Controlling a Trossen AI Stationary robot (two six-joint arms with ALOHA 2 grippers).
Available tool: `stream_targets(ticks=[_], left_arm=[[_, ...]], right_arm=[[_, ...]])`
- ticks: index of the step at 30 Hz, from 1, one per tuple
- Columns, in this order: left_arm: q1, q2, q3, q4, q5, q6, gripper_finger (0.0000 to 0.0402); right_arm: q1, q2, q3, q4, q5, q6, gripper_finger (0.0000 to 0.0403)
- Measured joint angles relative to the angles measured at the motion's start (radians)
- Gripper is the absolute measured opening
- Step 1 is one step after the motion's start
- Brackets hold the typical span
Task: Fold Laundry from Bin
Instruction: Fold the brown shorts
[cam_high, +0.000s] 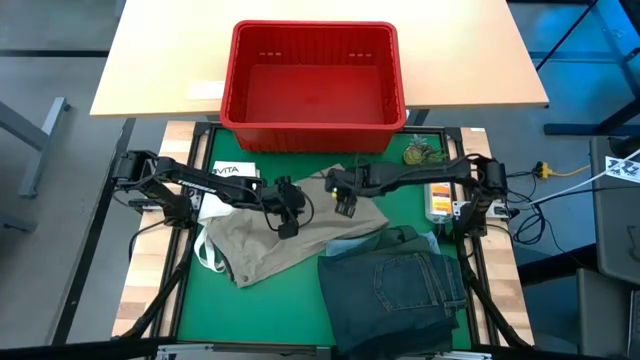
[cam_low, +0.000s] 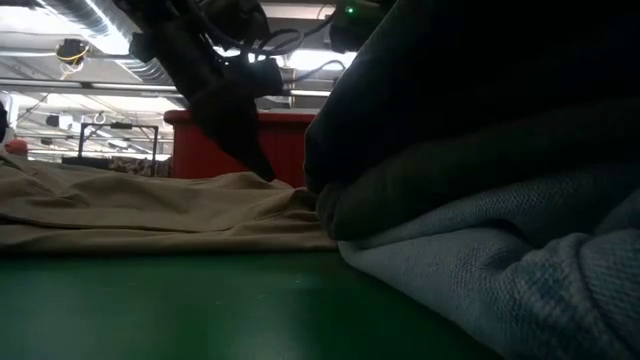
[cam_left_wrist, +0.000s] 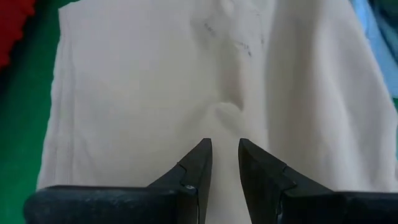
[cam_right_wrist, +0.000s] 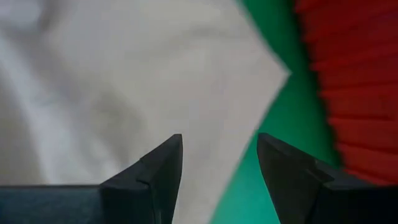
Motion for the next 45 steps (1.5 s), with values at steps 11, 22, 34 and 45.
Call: stream_targets(ticks=[11,22,34,45], left_arm=[[0.049,0.003,0.001,-0.017,-0.020,-0.048,0.0075],[0.142,0.115,0.002,-0.028,-0.048,-0.021,0.0075],[0.215,0.142,0.002,-0.008,-0.051,-0.015,0.0076],[0.213,0.000,0.002,-0.057,-0.044,-0.022,0.0076]], right_arm=[[-0.030,-0.014,0.041,-0.148,-0.060,-0.043,0.0207],[0.146,-0.013,-0.143,0.030,-0.169,-0.016,0.0207],[0.140,-0.012,-0.255,0.043,-0.222,-0.016,0.0207],[0.142,-0.066,-0.218,-0.056,-0.219,-0.017,0.0207]])
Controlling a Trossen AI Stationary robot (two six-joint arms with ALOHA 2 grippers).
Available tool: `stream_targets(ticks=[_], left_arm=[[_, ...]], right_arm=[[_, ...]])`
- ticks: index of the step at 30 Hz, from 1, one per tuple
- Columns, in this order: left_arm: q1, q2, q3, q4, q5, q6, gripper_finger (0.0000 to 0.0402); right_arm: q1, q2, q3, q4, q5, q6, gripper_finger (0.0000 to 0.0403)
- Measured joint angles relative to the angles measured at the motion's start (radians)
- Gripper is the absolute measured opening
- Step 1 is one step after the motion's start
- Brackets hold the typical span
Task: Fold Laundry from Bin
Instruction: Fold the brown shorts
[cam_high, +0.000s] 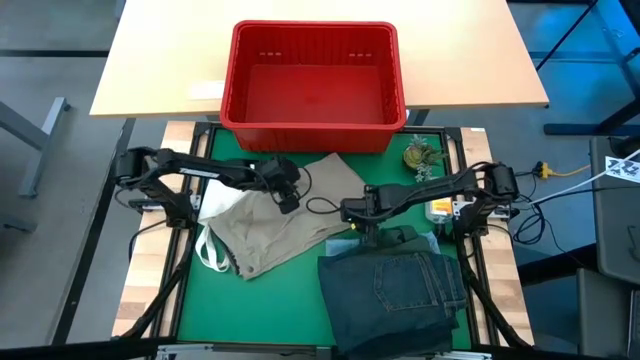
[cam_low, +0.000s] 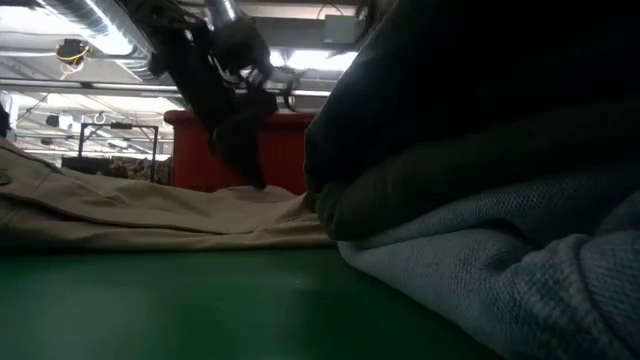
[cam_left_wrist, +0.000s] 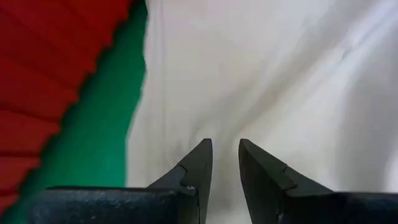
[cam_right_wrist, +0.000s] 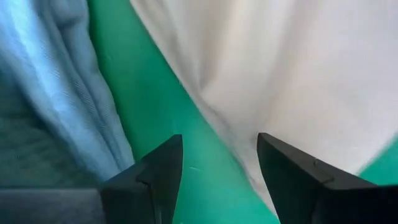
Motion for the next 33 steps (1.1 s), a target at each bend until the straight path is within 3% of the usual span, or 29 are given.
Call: stream_targets(ticks=[4,10,15,19,33], left_arm=[[-0.019,-0.088,0.001,-0.046,0.000,0.000,0.0076],[-0.077,-0.219,0.001,-0.198,0.002,-0.051,0.0075],[-0.140,-0.268,0.001,-0.334,0.003,-0.188,0.0075],[-0.193,-0.263,0.001,-0.398,0.002,-0.272,0.0075],[-0.311,-0.201,-0.024,-0.448,-0.121,-0.460,0.0075]], right_arm=[[0.000,-0.042,0.052,0.003,0.053,-0.027,0.0207],[-0.008,-0.076,0.073,0.250,0.187,-0.115,0.0207],[-0.053,-0.056,0.067,0.507,0.124,-0.164,0.0207],[-0.110,-0.005,0.066,0.610,0.093,-0.151,0.0207],[-0.171,0.160,0.065,0.622,0.097,-0.070,0.0207]])
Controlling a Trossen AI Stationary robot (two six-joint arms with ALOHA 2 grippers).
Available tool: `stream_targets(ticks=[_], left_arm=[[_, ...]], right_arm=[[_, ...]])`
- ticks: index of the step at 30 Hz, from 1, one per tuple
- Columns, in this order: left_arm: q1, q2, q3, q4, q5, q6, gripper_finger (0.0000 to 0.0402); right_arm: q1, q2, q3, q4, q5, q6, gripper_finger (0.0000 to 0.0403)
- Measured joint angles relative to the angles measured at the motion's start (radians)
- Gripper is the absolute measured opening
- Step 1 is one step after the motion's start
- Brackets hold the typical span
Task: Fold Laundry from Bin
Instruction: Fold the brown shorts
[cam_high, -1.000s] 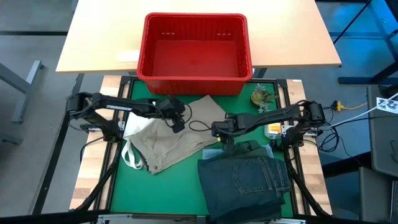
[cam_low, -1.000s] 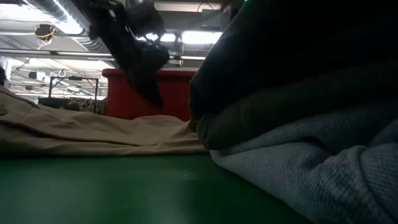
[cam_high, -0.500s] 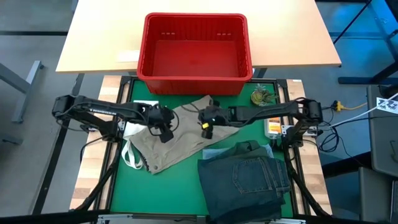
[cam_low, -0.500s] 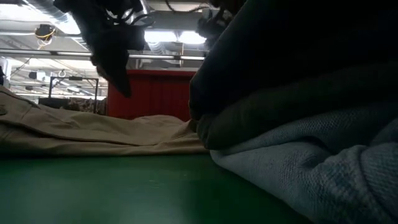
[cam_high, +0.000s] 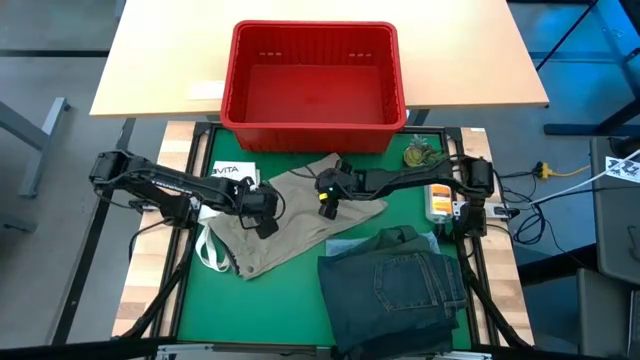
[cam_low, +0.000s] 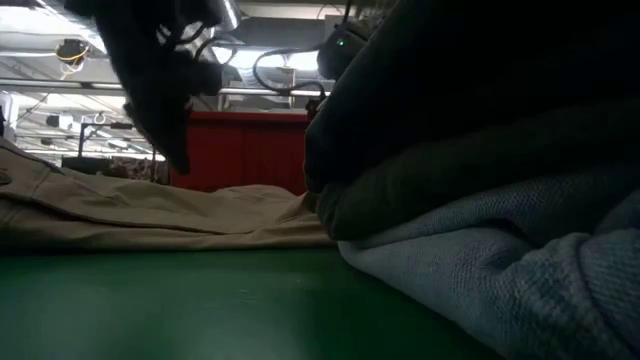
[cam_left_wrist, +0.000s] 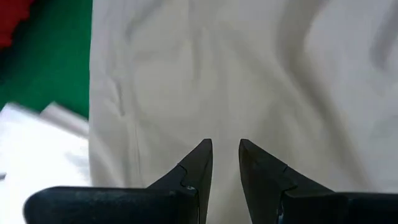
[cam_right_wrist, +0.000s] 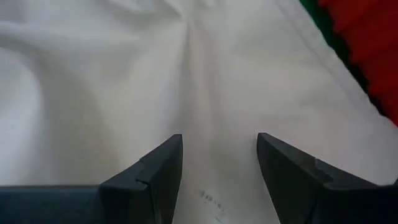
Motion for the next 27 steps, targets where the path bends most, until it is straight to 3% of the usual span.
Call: stream_targets(ticks=[4,13,22,27], left_arm=[[-0.016,0.018,-0.084,0.018,-0.043,-0.078,0.0075],[-0.030,0.017,-0.242,0.023,0.020,-0.196,0.0075],[-0.037,0.013,-0.206,0.006,0.010,-0.186,0.0075],[-0.037,0.013,-0.143,0.001,0.023,-0.113,0.0075]], right_arm=[[0.000,0.012,0.000,0.000,0.042,0.001,0.0207],[-0.036,0.012,0.000,-0.029,0.113,0.083,0.0207],[-0.081,0.012,0.000,-0.113,0.113,0.131,0.0207],[-0.085,0.009,0.001,-0.151,0.198,0.133,0.0207]])
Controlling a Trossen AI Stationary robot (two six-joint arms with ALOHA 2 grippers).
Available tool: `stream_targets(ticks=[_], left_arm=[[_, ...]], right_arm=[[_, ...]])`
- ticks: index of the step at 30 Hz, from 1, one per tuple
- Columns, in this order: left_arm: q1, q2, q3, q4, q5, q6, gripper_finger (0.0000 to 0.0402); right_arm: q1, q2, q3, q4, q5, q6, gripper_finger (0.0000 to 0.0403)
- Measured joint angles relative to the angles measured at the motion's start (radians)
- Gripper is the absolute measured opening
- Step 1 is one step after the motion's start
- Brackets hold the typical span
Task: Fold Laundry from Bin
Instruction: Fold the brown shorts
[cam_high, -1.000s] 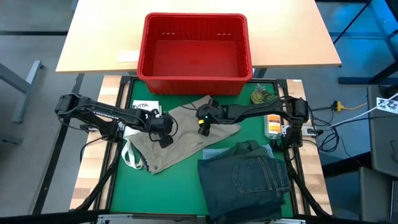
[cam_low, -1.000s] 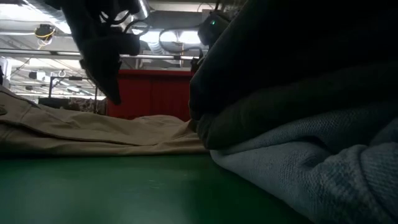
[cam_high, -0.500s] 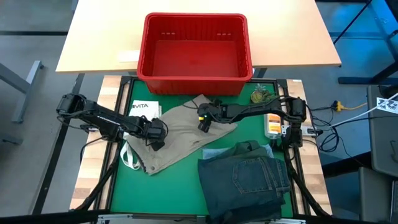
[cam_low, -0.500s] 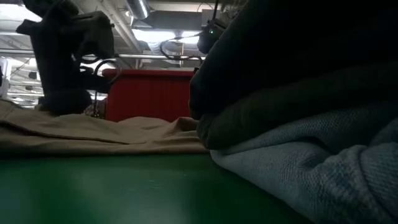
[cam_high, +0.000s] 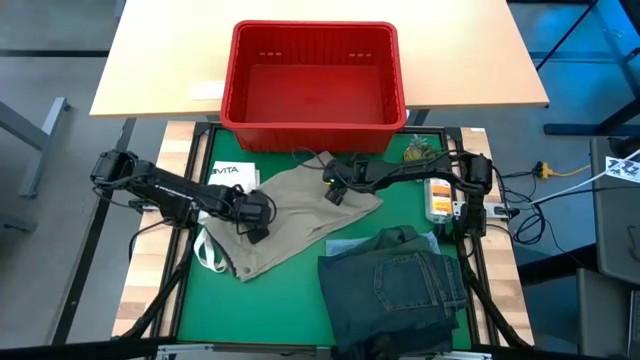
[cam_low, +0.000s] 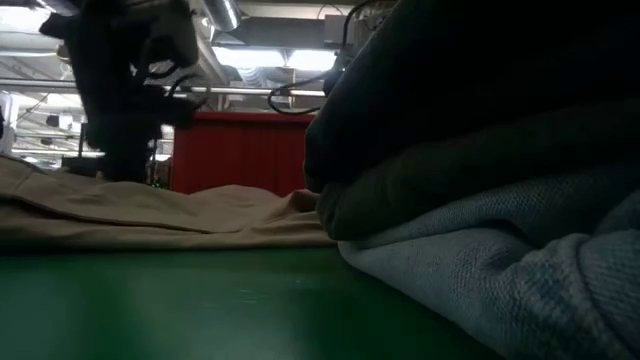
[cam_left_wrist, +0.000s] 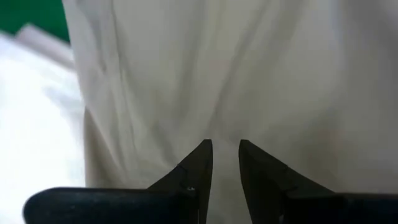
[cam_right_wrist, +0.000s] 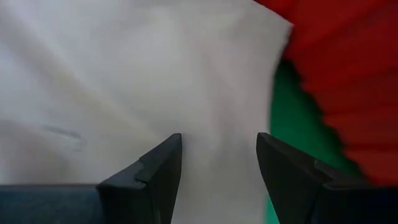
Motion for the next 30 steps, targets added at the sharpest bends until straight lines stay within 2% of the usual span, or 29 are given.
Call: stream_targets(ticks=[4,11,15,19,26,30], left_arm=[[0.000,0.000,0.055,-0.006,-0.001,0.052,0.0075],[-0.012,0.000,0.173,-0.001,-0.004,0.130,0.0075],[-0.048,0.000,0.208,0.017,0.050,0.135,0.0075],[-0.101,0.000,0.212,0.031,0.121,0.079,0.0075],[-0.200,0.000,0.212,0.032,0.125,0.016,0.0080],[-0.229,0.009,0.212,0.034,0.123,-0.029,0.0114]], right_arm=[[0.000,0.000,0.000,-0.057,0.091,0.000,0.0207],[0.004,-0.042,0.068,-0.197,0.088,-0.006,0.0207],[0.035,-0.100,0.113,-0.254,0.042,-0.008,0.0207],[0.100,-0.151,0.117,-0.281,-0.063,-0.053,0.0207],[0.210,-0.155,0.117,-0.364,-0.138,-0.150,0.0207],[0.251,-0.152,0.116,-0.416,-0.139,-0.160,0.0207]])
